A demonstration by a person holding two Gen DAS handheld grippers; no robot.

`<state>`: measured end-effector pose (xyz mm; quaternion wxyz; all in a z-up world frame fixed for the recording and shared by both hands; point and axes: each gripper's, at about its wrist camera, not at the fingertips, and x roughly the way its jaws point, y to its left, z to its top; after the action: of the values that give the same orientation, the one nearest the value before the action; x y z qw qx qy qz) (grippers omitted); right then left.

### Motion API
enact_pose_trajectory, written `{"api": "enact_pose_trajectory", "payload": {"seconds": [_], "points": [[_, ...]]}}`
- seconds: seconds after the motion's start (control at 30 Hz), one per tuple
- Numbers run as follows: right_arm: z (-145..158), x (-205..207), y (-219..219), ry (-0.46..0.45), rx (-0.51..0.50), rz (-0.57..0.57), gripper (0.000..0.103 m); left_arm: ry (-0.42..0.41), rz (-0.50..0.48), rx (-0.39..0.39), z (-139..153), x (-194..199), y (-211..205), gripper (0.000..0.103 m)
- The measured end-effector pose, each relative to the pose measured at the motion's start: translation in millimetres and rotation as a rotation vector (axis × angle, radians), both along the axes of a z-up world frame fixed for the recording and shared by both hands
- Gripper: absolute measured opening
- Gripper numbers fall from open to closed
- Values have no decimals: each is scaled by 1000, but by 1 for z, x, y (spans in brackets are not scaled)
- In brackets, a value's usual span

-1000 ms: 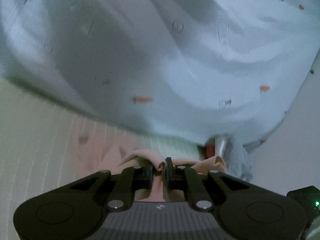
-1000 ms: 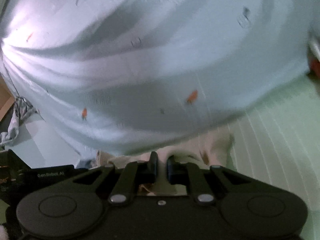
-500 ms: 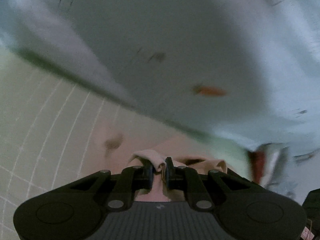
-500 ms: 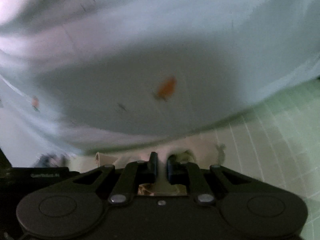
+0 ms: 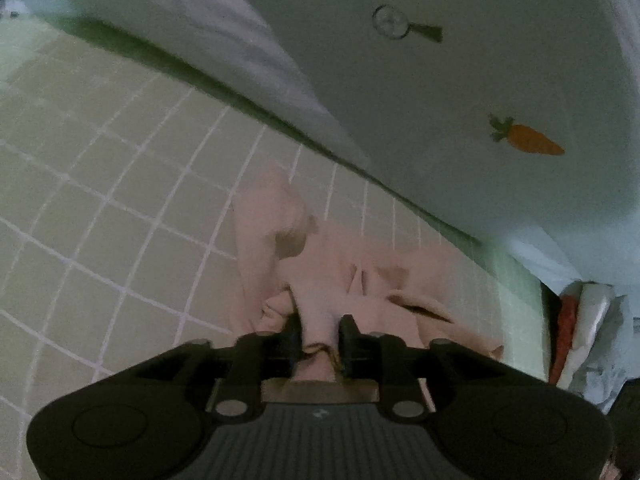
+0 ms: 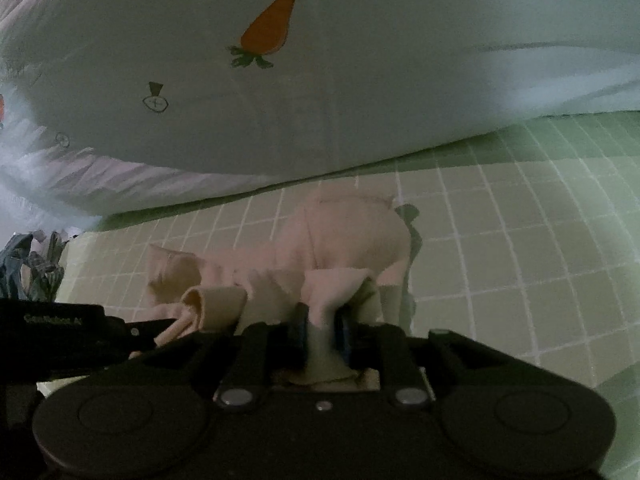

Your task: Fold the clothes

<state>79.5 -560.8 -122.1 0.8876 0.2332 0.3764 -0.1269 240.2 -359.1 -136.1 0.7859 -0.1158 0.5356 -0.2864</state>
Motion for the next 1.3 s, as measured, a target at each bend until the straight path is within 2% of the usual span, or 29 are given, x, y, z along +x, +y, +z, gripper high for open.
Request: {"api": "enact_pose_trajectory", "payload": {"seconds": [0.03, 0.07, 0.1, 0.13, 0.17, 0.2, 0.27, 0.37, 0.57, 0.7, 0.87, 1.03, 1.13, 1.2, 1.3], "points": [[4, 2, -4, -4, 1, -13, 24, -23, -6, 12, 7, -1, 0, 52], [7, 3, -7, -9, 2, -26, 33, -63, -17, 22, 18, -4, 1, 66], [15, 1, -9, -32, -5, -44, 47, -105, -22, 25, 28, -6, 3, 91], [23, -4, -10, -67, -14, -63, 55, -143, -19, 23, 37, -9, 7, 99], [32, -10, -12, -106, -21, -83, 69, -171, -14, 20, 45, -12, 12, 99], [40, -16, -13, -146, -28, -103, 79, -180, -11, 22, 49, -15, 17, 99], [51, -28, -15, -184, -27, -124, 82, -192, -5, 27, 56, -20, 27, 99], [53, -45, -13, -177, -23, -136, 84, -143, 1, 61, 47, -31, 42, 99], [12, -76, 7, -3, -24, -123, 84, -31, -36, 145, 11, -59, 51, 99], [-3, -90, 23, 44, -26, -81, 85, -27, -92, 187, 1, -69, 37, 99], [-2, -76, 23, 65, -96, -40, 89, -97, -142, 220, 1, -62, 17, 99], [2, -39, 13, 57, -191, 29, 89, -206, -135, 267, 10, -29, -1, 99], [10, -11, 3, 29, -266, 42, 86, -288, -58, 281, 23, 5, -10, 99], [21, 9, -8, -33, -294, 5, 85, -315, 33, 269, 33, 28, -9, 99], [30, 28, -26, -83, -246, -72, 85, -298, 94, 241, 39, 47, -1, 99]]}}
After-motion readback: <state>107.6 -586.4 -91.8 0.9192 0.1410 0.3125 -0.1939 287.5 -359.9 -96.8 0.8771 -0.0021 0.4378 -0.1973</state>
